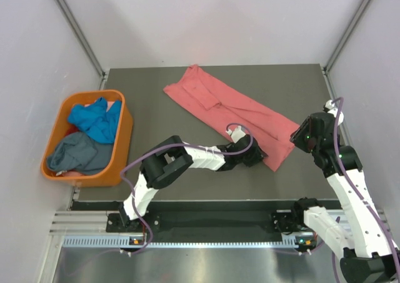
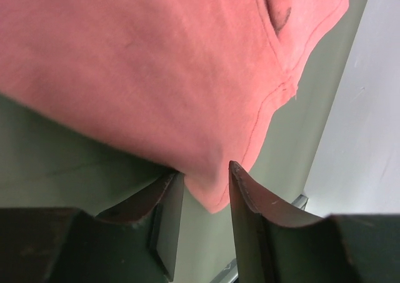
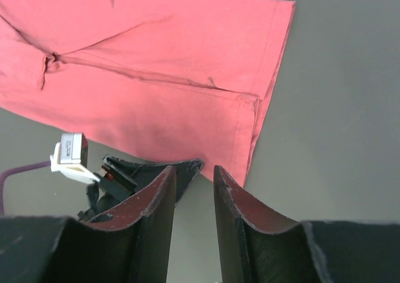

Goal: Fold and stack the t-shirts
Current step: Fold the tshirt

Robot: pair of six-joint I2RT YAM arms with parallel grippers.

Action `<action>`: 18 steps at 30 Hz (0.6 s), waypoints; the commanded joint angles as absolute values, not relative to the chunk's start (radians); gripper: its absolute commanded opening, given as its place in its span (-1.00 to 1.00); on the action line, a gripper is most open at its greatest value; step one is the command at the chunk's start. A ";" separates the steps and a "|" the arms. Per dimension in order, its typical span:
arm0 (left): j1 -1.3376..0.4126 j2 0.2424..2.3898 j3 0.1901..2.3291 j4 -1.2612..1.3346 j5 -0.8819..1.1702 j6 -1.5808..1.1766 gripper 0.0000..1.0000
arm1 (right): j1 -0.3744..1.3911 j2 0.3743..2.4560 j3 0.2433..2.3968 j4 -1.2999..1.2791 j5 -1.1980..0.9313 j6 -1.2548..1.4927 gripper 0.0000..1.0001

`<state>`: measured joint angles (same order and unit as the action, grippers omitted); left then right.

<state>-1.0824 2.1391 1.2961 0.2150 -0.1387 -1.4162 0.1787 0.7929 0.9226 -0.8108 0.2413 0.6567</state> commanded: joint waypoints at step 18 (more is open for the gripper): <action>-1.115 2.071 1.224 0.080 -0.097 -1.401 -1.00 | 0.127 0.801 0.917 -0.784 0.169 0.603 -0.37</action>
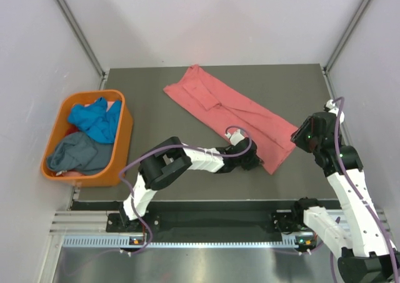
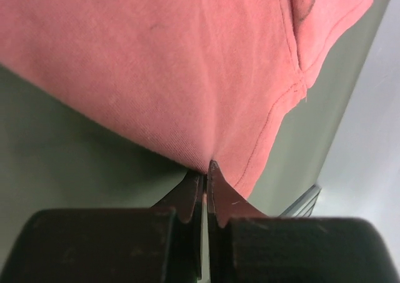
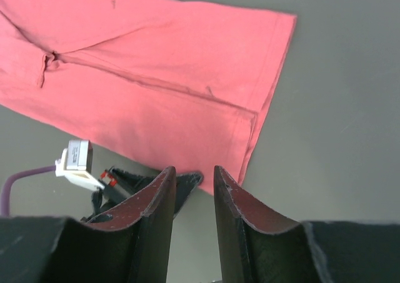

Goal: Fold and stack the t-shirts
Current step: Fold the tshirt

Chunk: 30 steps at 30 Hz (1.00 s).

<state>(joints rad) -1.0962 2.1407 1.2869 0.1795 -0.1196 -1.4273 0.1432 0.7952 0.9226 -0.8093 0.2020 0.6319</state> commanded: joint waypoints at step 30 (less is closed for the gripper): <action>-0.942 1.290 0.644 -0.630 -0.015 -1.019 -1.00 | 0.299 0.943 0.628 -0.680 -0.167 0.540 -0.33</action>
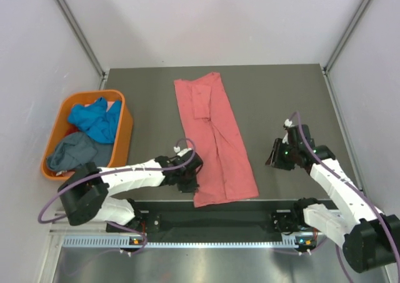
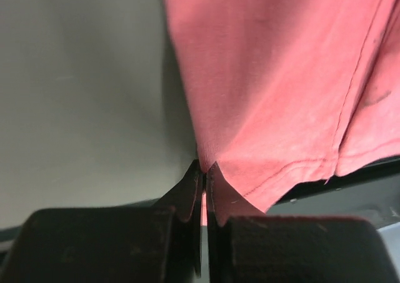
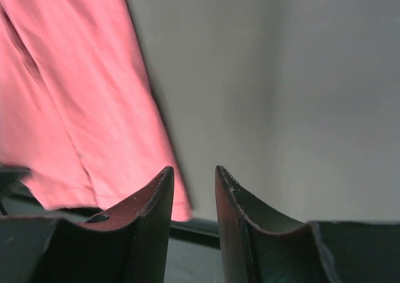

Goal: Fold and stack the t-shirts
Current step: Fold the tshirt

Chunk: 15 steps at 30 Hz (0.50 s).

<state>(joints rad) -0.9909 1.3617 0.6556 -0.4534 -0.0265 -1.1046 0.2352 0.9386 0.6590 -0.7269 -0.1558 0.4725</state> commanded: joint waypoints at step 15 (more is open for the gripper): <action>-0.818 1.137 0.597 -0.643 0.187 -0.948 -0.78 | 0.667 0.992 0.525 -0.534 -0.135 0.729 -0.24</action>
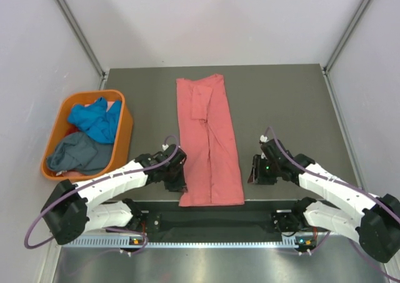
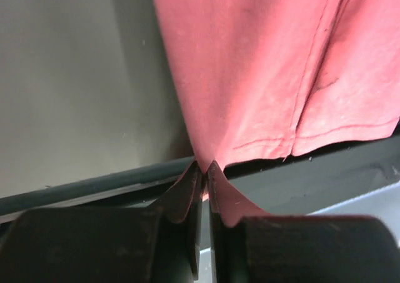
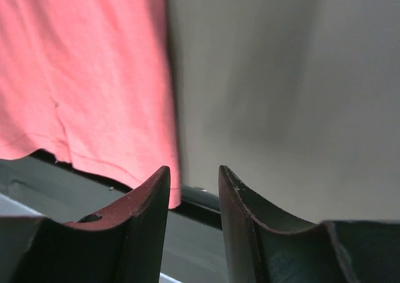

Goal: Fold and stack the t-shirts
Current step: Fold the tshirt

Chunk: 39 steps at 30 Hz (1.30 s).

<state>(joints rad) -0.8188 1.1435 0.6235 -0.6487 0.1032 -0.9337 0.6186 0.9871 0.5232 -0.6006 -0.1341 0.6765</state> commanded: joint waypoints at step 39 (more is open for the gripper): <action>-0.822 0.994 0.385 -0.557 0.262 -1.052 -0.96 | 0.936 1.020 0.354 -0.336 -0.127 0.966 -0.40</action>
